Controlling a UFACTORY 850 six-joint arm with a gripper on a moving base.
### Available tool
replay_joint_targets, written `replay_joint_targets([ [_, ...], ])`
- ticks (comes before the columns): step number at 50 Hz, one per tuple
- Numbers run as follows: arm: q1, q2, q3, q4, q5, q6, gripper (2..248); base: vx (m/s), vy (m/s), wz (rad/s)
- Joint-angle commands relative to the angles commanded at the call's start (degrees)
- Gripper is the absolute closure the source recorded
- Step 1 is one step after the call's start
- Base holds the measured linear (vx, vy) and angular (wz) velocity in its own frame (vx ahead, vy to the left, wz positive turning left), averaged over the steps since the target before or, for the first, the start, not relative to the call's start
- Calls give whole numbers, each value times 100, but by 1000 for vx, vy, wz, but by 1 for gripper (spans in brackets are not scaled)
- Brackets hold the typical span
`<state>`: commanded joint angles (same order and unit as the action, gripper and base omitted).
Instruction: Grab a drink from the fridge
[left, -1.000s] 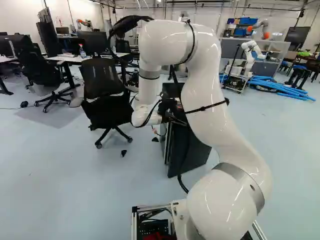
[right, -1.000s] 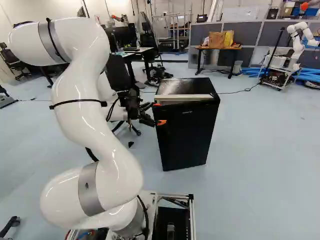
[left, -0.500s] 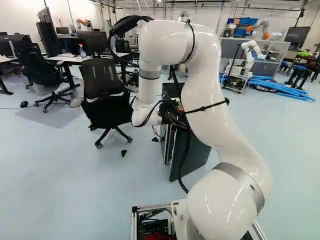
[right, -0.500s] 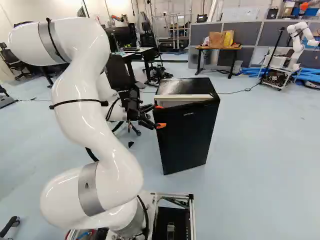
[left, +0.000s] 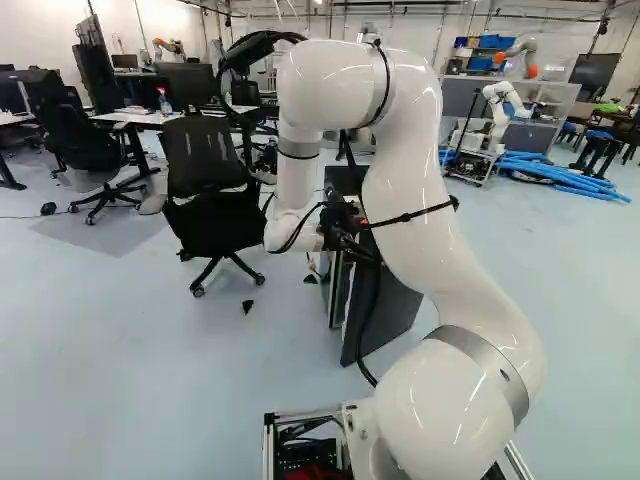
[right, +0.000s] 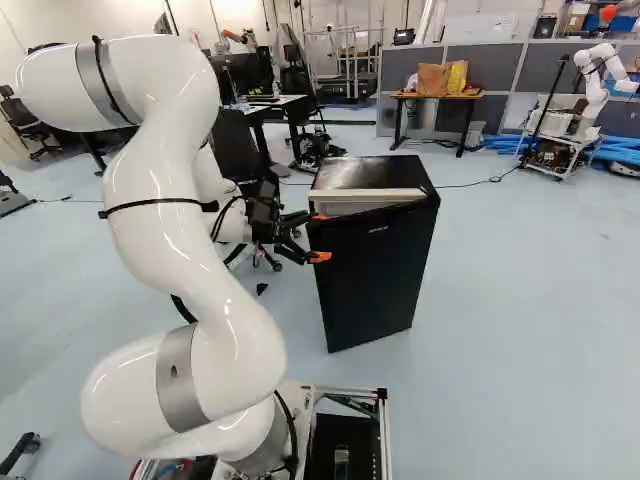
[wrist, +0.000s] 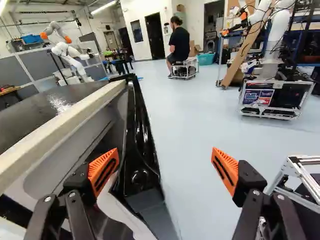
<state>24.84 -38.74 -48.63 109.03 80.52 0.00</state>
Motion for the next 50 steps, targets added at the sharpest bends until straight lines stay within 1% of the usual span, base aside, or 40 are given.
replay_joint_targets([
  [34, 48, 32, 131, 913, 402, 0, 3, 0, 0, 0],
  [50, -5, 39, 174, 1396, 508, 0, 3, 0, 0, 0],
])
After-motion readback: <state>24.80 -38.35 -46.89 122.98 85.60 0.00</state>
